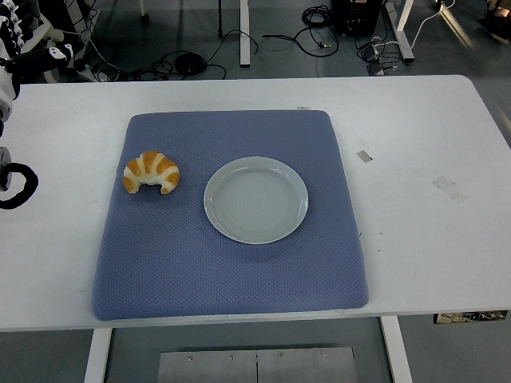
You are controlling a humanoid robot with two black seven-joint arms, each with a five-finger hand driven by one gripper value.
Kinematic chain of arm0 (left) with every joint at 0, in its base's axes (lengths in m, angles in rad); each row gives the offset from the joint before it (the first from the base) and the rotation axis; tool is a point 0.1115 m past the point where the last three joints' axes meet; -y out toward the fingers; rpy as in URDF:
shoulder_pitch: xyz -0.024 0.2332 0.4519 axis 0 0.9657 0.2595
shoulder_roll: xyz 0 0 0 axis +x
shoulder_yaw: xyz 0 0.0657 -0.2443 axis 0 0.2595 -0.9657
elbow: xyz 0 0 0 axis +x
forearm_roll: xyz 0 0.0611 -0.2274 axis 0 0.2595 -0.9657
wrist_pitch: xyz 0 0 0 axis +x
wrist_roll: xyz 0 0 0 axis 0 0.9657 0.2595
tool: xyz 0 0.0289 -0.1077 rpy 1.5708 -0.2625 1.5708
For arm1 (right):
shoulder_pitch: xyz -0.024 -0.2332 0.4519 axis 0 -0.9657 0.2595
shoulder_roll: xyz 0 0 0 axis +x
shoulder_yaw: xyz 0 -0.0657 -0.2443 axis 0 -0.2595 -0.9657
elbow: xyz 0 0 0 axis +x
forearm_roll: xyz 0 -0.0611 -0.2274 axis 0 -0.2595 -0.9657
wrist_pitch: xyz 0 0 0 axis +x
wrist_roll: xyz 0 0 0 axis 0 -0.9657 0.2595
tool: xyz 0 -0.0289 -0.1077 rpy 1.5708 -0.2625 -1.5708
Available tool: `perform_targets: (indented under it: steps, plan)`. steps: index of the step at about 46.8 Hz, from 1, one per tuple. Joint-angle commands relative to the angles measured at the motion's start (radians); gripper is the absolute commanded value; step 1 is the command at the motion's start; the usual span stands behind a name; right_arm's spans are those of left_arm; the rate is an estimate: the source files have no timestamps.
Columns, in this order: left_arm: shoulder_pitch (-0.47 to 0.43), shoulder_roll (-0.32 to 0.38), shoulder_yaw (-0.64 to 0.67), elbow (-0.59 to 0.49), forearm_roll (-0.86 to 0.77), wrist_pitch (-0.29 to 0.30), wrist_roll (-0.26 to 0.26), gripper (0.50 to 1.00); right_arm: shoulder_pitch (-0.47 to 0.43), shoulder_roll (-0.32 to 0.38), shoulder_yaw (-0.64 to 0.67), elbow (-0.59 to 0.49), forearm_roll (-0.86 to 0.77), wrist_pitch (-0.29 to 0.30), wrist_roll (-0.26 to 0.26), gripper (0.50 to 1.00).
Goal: Place the bread on the plate
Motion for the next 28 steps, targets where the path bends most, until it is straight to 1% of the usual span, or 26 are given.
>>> perform_targets:
  steps: [1,28]
  plan:
    - [-0.003,0.001,0.0,0.0,0.002,0.0,-0.001,0.977,0.0,0.0,0.0,0.0,0.0,0.0,0.0,1.0]
    - [-0.006,0.001,-0.011,-0.003,-0.001,-0.008,-0.003,0.978,0.0,0.0,0.0,0.0,0.0,0.0,0.0,1.0]
